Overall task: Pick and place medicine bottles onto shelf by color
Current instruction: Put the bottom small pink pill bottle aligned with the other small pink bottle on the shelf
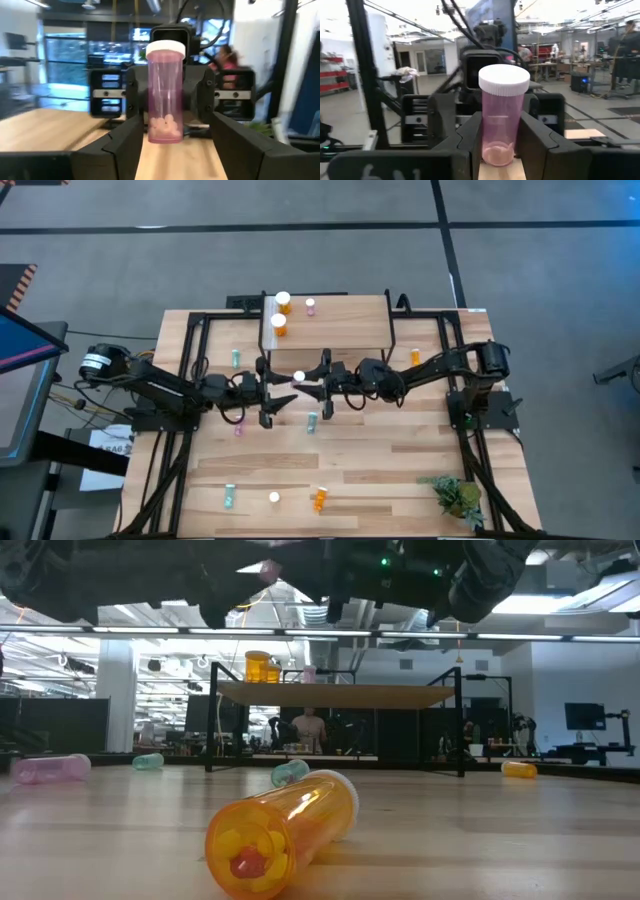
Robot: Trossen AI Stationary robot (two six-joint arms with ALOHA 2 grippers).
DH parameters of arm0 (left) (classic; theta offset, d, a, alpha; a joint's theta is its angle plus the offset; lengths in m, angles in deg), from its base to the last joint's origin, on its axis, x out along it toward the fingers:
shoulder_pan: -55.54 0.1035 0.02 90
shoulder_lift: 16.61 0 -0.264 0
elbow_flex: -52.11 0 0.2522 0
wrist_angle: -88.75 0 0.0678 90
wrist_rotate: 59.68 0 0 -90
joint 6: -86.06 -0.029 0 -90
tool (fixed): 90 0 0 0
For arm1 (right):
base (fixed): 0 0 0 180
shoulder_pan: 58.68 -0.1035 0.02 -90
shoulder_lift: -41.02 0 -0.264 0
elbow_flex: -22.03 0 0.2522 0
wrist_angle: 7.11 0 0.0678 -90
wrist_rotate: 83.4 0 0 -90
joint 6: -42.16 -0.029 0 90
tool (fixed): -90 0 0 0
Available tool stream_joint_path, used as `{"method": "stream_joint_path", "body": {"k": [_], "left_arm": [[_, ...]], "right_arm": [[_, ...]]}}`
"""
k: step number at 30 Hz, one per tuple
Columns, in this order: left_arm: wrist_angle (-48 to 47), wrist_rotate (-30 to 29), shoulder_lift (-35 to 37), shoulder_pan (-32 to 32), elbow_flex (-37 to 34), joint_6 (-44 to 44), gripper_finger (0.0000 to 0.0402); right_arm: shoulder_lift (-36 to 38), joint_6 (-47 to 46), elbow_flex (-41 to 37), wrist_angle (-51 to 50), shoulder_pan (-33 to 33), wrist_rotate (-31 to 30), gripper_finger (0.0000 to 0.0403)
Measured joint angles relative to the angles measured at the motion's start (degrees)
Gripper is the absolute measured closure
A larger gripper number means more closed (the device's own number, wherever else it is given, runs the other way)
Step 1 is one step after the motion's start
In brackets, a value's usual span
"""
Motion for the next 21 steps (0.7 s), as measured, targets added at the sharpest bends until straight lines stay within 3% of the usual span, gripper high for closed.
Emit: {"method": "stream_joint_path", "body": {"k": [8, 13, 21], "left_arm": [[-21.0, -10.0, 15.7, 0.0, 0.0, -3.5, 0.0181], [-31.2, -12.0, 24.4, 0.0, 0.0, -3.1, 0.0181], [-36.5, -12.0, 29.4, 0.0, 0.0, -2.5, 0.0181]], "right_arm": [[2.8, 4.7, 0.0, -7.4, 4.0, -13.4, 0.0284], [3.4, 4.4, 0.0, -11.0, 7.9, -21.9, 0.0284], [3.4, -0.3, 0.0, -14.6, 14.1, -23.3, 0.0284]]}}
